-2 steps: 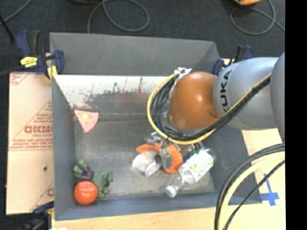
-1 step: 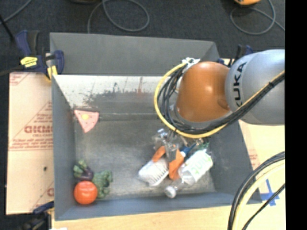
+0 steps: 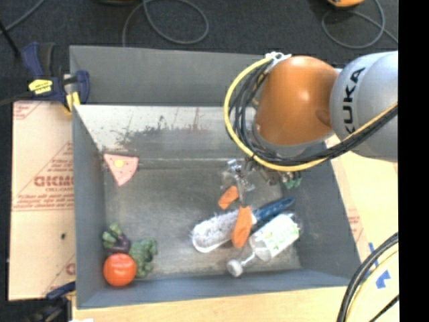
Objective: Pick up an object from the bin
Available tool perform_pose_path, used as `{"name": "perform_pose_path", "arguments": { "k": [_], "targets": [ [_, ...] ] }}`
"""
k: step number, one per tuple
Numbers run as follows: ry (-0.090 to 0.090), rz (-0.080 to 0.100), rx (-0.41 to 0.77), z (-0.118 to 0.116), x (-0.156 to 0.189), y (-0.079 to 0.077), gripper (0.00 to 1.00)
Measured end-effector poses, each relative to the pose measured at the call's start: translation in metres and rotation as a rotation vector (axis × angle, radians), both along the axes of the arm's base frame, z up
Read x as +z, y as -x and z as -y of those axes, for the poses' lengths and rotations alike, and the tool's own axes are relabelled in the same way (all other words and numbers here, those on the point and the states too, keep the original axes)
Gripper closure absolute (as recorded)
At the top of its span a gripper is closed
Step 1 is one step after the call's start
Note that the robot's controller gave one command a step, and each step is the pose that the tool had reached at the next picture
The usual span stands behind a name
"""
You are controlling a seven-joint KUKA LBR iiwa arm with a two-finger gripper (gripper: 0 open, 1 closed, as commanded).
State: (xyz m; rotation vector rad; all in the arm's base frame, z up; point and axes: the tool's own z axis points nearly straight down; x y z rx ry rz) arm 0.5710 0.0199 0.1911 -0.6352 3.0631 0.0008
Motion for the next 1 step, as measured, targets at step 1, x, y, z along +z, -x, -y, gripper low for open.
{"name": "perform_pose_path", "arguments": {
  "k": [1],
  "targets": [
    [0.000, -0.005, 0.005, -0.0072, 0.0492, 0.0248, 1.00]
  ]
}}
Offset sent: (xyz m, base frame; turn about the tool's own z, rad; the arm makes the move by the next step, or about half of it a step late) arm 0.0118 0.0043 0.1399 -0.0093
